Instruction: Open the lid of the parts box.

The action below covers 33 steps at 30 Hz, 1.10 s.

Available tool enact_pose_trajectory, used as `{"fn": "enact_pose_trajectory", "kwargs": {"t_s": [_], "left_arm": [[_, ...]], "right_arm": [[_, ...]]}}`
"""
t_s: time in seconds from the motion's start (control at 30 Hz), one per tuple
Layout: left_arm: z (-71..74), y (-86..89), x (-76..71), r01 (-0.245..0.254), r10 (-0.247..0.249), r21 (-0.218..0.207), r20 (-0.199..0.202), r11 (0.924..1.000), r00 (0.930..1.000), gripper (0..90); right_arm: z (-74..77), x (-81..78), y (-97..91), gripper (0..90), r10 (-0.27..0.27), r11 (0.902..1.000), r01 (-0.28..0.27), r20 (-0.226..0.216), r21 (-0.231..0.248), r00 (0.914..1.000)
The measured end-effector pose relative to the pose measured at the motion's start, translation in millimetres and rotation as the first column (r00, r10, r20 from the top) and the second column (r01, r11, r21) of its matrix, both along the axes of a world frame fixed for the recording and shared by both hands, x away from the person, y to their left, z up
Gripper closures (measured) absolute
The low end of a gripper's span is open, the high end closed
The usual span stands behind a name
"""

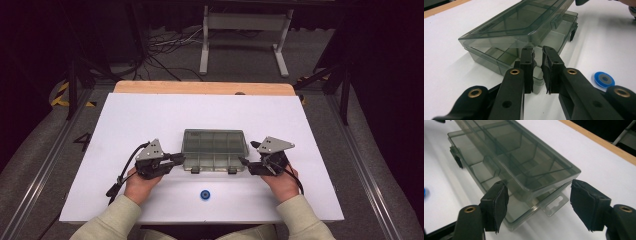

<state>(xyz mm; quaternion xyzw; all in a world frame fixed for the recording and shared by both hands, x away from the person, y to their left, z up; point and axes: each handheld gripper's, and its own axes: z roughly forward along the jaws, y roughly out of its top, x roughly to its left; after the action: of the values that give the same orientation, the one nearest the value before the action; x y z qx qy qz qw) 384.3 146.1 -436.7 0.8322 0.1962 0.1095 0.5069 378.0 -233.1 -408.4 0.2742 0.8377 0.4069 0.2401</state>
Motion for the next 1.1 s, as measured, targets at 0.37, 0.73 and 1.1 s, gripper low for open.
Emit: {"fn": "enact_pose_trajectory", "kwargs": {"t_s": [0.37, 0.73, 1.1], "left_arm": [[-1.9, -14.5, -8.1, 0.06, -0.061, 0.061, 0.007, 0.9963, 0.9981, 68.8], [-8.3, -20.0, -5.7, 0.081, -0.079, 0.09, -0.031, 0.9926, 0.9964, 62.7], [-10.6, -20.7, -3.7, 0.091, -0.087, 0.09, -0.056, 0.9917, 0.9946, 61.3]], "right_arm": [[15.8, 7.0, 2.9, 31.9, 0.01, 0.9999, -0.011, 0.023, 0.007, 0.9997], [26.9, 21.2, 5.9, 32.0, 0.025, 0.9991, -0.026, 0.013, 0.035, 0.9996], [40.2, 36.7, 4.6, 32.5, 0.025, 0.998, -0.026, 0.013, 0.058, 0.9996]]}}
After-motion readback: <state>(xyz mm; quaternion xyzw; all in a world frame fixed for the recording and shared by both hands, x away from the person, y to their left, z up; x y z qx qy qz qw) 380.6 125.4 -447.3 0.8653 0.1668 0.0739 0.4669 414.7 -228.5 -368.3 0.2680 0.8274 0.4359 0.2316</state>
